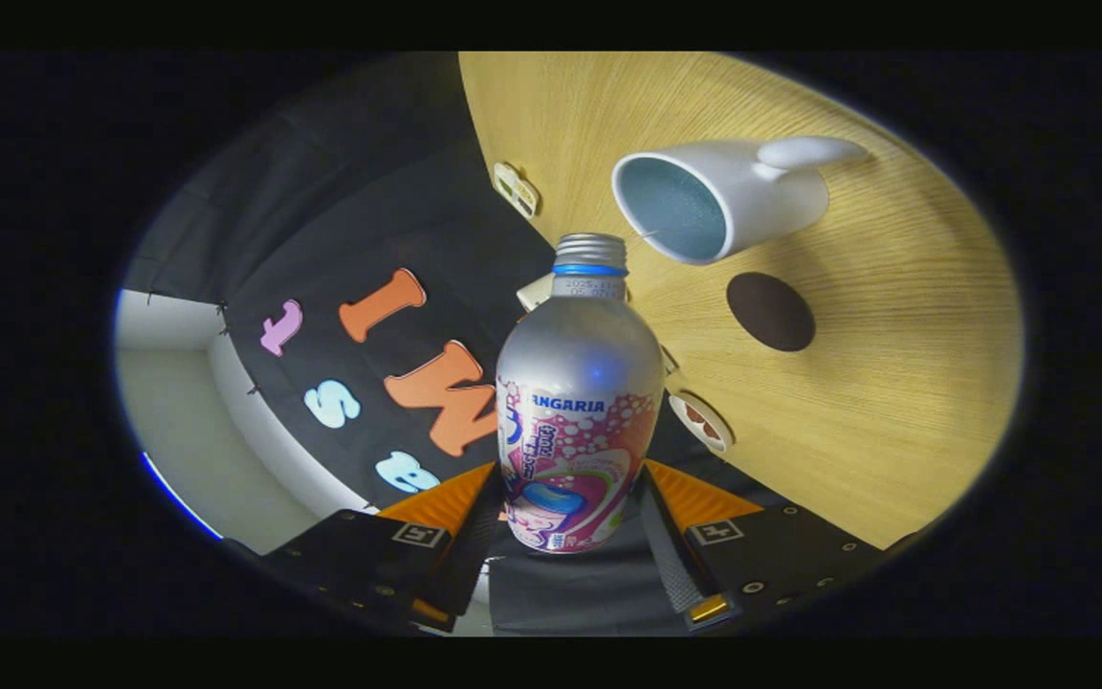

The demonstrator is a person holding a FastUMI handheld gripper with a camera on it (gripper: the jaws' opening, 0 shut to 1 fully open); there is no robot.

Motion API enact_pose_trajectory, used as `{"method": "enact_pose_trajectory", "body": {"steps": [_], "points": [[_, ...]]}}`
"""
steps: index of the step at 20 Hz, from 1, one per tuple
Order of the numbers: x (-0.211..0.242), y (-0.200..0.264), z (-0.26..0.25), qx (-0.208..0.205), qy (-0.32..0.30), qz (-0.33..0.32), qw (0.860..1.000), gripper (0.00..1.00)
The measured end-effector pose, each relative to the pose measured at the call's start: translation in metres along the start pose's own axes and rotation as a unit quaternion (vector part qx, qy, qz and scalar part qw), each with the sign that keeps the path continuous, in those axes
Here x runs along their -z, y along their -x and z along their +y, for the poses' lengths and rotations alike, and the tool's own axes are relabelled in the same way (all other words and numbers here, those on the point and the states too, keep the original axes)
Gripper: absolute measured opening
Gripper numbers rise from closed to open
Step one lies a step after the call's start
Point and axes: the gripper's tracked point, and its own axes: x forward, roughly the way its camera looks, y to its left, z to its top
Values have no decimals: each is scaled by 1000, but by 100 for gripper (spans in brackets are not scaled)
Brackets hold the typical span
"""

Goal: Take the bottle from table, then pour the juice into the cup, finally place the bottle on the coaster

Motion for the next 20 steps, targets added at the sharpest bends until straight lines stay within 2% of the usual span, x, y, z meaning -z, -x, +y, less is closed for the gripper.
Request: {"method": "enact_pose_trajectory", "body": {"steps": [3, 6, 9, 12, 16, 19, 20], "points": [[0, -2, -3, 5, 14, 5, 1000, 77], [-5, -4, -21, 40, 57, 3, 998, 77], [-12, -2, -26, 52, 85, -1, 995, 77], [-15, -6, -35, 54, 154, -5, 987, 77], [-22, -11, -37, 42, 283, -11, 958, 77], [-28, -14, -32, 34, 375, -24, 926, 77], [-29, -16, -30, 29, 409, -31, 912, 77]]}}
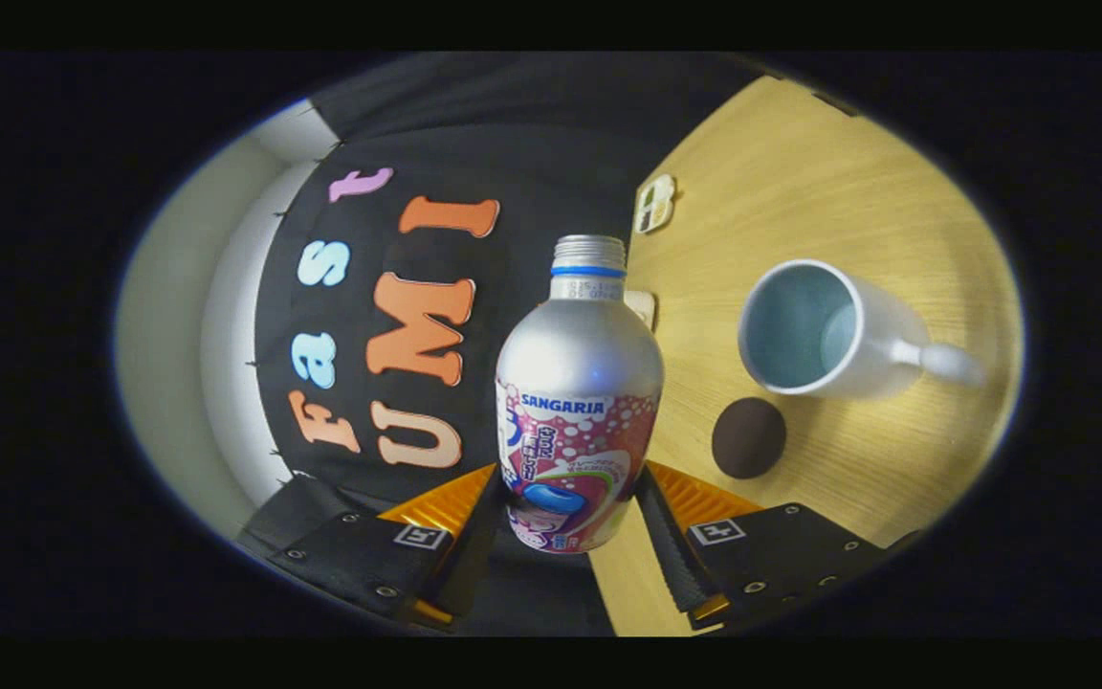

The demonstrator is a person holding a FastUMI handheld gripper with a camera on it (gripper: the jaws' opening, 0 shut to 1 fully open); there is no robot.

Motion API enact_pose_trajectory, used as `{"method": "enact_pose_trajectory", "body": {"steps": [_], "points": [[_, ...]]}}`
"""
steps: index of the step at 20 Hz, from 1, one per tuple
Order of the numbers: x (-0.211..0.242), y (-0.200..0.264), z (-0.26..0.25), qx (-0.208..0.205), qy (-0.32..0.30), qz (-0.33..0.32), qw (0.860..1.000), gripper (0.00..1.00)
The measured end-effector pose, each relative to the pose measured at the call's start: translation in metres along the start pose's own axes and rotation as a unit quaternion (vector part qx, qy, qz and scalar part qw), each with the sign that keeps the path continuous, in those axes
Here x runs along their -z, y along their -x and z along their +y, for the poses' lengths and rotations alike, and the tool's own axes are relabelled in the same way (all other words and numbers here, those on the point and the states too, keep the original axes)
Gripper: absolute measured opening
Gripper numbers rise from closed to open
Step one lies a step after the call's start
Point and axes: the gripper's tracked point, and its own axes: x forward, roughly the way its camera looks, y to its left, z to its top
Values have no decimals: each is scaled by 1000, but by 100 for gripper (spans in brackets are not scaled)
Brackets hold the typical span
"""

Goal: Take the bottle from table, then pour the juice into the cup, finally place the bottle on the coaster

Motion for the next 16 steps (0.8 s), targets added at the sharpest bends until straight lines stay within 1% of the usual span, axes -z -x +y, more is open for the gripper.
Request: {"method": "enact_pose_trajectory", "body": {"steps": [1, 3, 6, 8, 10, 11, 13, 16], "points": [[-2, -3, 2, -4, 44, -9, 999, 77], [-2, -10, -5, 0, 149, -22, 989, 77], [-5, -19, -4, -4, 270, -36, 962, 77], [-9, -24, 0, -12, 325, -51, 944, 77], [-8, -26, 3, -22, 361, -60, 930, 77], [-8, -30, 4, -19, 382, -63, 922, 77], [-11, -39, 1, -3, 436, -67, 897, 77], [-8, -47, 2, 14, 513, -59, 856, 77]]}}
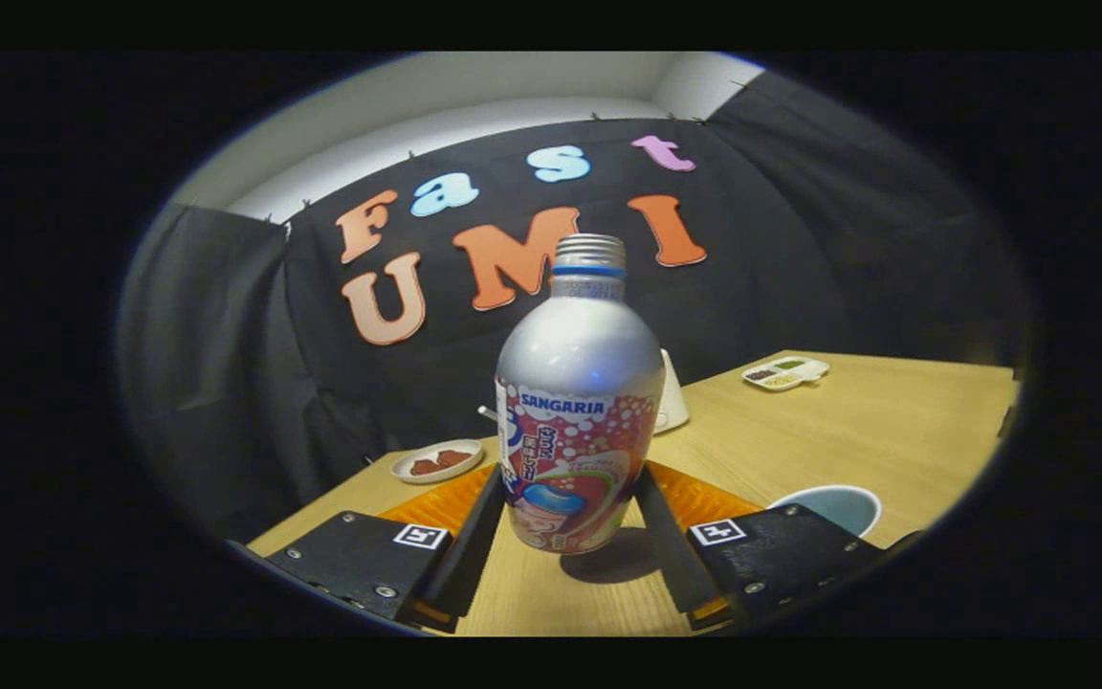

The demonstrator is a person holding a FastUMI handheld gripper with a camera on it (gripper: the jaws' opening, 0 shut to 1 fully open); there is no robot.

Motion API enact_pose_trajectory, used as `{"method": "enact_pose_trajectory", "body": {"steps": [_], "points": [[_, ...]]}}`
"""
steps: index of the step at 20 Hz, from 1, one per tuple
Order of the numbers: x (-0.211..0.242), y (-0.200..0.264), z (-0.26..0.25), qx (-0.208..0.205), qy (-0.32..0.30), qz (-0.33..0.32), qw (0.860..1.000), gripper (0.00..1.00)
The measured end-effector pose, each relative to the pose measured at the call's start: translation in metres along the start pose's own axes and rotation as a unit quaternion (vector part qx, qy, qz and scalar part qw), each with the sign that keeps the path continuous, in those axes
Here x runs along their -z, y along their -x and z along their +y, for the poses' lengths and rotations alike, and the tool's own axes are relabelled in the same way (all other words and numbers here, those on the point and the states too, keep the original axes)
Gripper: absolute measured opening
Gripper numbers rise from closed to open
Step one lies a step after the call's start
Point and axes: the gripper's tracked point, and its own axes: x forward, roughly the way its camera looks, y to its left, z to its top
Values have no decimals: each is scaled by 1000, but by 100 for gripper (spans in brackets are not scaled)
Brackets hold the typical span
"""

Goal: Take the bottle from table, then pour the juice into the cup, finally place the bottle on the coaster

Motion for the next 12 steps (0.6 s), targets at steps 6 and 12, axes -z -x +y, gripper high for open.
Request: {"method": "enact_pose_trajectory", "body": {"steps": [6, 12], "points": [[30, -9, -7, 15, 135, 50, 989, 77], [52, -18, -14, 13, 138, 82, 987, 77]]}}
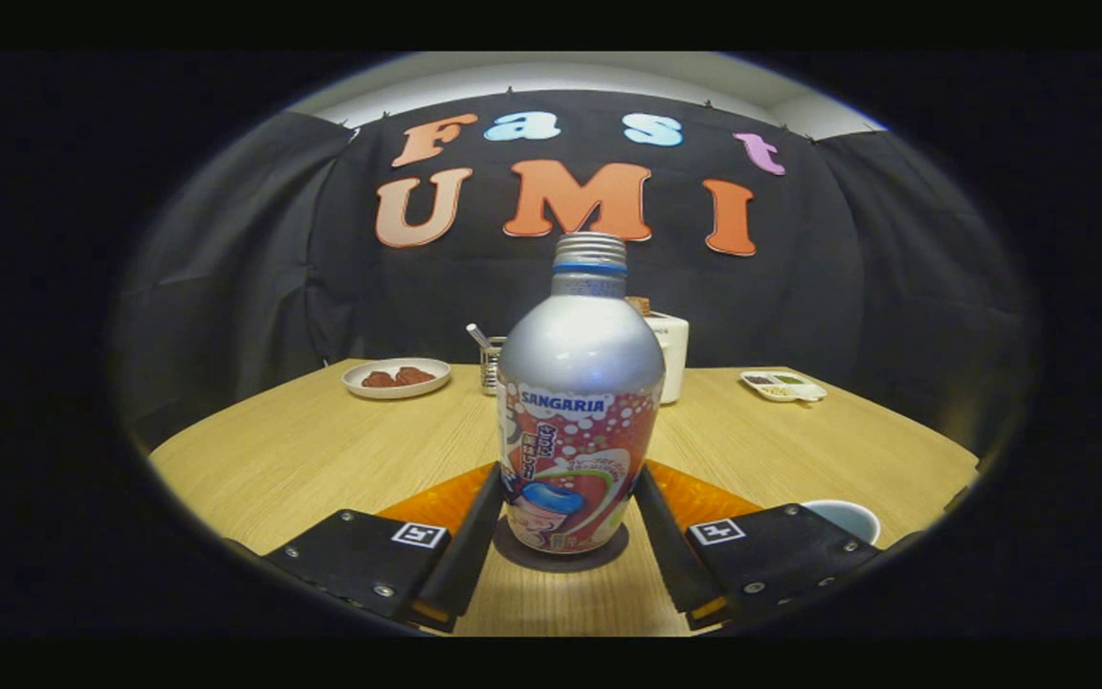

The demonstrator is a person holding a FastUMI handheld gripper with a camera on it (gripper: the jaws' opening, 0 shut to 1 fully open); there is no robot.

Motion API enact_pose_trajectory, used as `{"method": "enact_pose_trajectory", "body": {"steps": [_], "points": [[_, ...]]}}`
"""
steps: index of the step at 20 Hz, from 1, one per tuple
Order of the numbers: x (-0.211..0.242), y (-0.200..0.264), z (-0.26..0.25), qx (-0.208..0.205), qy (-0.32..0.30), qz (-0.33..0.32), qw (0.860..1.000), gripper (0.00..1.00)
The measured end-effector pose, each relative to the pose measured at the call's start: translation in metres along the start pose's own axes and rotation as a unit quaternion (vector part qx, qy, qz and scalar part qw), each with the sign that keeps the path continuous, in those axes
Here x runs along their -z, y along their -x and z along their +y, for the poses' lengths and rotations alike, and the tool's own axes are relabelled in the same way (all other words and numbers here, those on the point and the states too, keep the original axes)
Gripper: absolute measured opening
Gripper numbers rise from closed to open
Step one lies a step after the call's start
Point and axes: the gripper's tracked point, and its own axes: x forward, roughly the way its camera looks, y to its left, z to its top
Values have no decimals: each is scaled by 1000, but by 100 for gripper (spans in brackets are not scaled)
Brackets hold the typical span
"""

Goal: Take the bottle from table, then pour the juice into the cup, finally place the bottle on the coaster

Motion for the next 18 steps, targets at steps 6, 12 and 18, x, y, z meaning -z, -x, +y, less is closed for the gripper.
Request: {"method": "enact_pose_trajectory", "body": {"steps": [6, 12, 18], "points": [[21, -7, 0, 7, 35, 40, 999, 78], [25, -11, 6, 5, 45, 48, 998, 79], [32, -9, 4, 12, 23, 48, 999, 84]]}}
